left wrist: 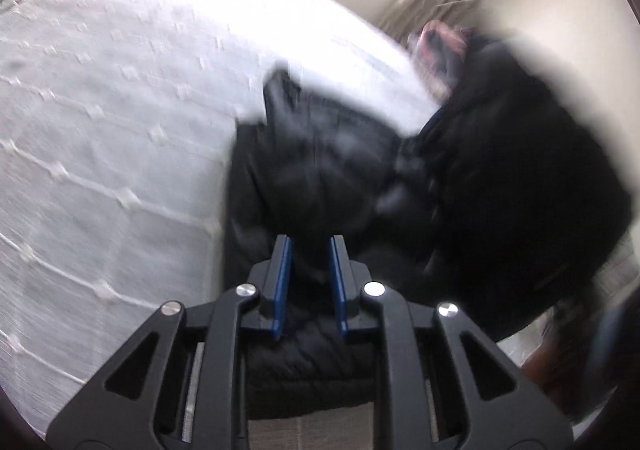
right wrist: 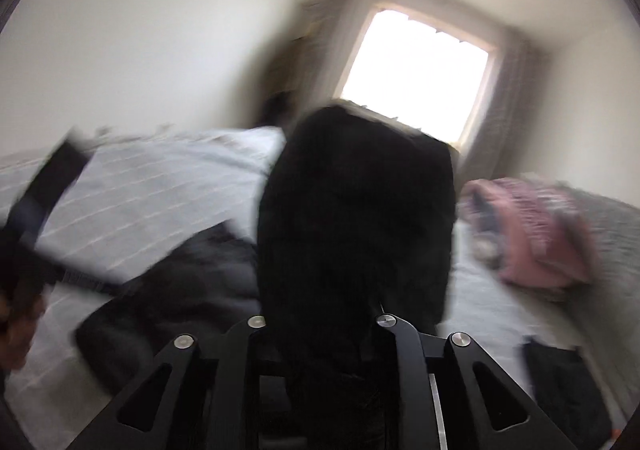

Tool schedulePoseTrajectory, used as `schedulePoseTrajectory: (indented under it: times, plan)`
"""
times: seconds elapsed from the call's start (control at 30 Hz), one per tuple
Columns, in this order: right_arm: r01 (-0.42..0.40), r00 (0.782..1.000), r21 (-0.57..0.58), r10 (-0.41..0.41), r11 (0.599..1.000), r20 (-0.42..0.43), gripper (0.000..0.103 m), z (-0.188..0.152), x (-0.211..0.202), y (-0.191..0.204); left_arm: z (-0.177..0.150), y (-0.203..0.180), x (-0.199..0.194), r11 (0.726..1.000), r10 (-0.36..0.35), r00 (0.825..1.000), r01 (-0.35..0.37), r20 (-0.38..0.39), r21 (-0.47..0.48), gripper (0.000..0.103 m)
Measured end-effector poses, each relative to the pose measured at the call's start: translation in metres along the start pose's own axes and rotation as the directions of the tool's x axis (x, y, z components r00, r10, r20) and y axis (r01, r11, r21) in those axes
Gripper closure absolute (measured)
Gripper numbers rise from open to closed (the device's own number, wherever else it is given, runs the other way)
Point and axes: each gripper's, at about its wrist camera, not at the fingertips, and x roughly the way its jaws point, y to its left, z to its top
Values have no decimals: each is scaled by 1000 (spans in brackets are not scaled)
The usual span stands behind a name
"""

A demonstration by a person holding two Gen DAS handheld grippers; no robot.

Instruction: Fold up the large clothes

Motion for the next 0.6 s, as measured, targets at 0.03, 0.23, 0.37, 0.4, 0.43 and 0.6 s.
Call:
schedulePoseTrajectory:
  times: [0.03, 0.23, 0.37, 0.4, 0.43, 0.6]
  plan:
    - [-70, 997, -21, 69, 997, -37, 82, -7, 12, 15, 2, 3, -6, 1000, 4, 1000, -5, 20, 1, 82]
    - [-229, 966, -189, 198, 955, -168, 42, -41, 42, 66, 7, 29, -15, 996, 29, 999, -26, 33, -86, 78]
    - [-380, 915, -49, 367, 924, -165, 37, -28, 23, 41, 7, 25, -14, 994, -19, 1000, 21, 20, -104, 63]
    - [-442, 887, 8, 438, 897, -150, 37, -22, 16, 29, 6, 21, -15, 995, -29, 999, 31, 20, -100, 57]
    - [-480, 867, 39, 480, 877, -129, 37, -13, 13, 25, 7, 20, -14, 995, -35, 999, 37, 22, -95, 56]
    - [-613, 785, 216, 616, 760, 62, 32, -5, -12, -50, 8, 5, -23, 997, -58, 997, 61, 57, -55, 44]
